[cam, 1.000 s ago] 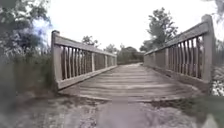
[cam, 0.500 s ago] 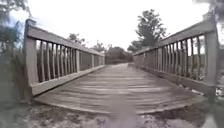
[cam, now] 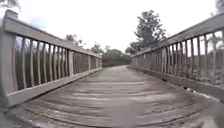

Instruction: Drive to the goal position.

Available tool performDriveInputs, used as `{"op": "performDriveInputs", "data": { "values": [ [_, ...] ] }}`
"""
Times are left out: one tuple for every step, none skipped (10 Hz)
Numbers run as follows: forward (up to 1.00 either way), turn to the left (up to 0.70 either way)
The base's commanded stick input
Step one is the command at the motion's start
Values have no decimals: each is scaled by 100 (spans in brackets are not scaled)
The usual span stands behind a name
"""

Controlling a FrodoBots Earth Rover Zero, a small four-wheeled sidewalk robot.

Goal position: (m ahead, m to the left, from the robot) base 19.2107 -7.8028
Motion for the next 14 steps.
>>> {"op": "performDriveInputs", "data": {
  "values": [
    [70,0],
    [70,0],
    [70,0],
    [70,0],
    [70,0],
    [70,0],
    [70,0],
    [70,0],
    [70,0],
    [70,0],
    [70,0],
    [70,0],
    [70,0],
    [70,0]
  ]
}}
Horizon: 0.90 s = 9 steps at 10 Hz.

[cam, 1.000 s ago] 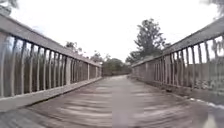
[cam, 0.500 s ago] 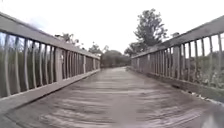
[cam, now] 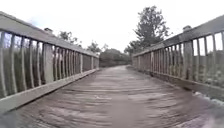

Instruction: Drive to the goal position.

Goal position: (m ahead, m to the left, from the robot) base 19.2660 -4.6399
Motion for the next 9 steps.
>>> {"op": "performDriveInputs", "data": {
  "values": [
    [70,0],
    [70,0],
    [70,0],
    [70,0],
    [70,0],
    [70,0],
    [70,0],
    [70,0],
    [70,0]
  ]
}}
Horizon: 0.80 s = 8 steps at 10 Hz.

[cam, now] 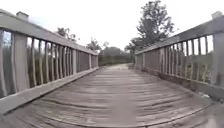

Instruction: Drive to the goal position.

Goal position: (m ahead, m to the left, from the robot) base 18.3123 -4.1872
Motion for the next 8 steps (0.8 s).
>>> {"op": "performDriveInputs", "data": {
  "values": [
    [70,0],
    [70,0],
    [70,0],
    [70,0],
    [70,0],
    [70,0],
    [70,0],
    [70,0]
  ]
}}
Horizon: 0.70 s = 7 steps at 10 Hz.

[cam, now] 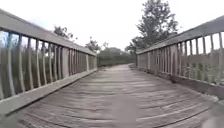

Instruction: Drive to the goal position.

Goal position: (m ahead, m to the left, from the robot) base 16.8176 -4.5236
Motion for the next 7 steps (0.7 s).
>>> {"op": "performDriveInputs", "data": {
  "values": [
    [70,0],
    [70,0],
    [70,0],
    [70,0],
    [70,0],
    [70,0],
    [70,0]
  ]
}}
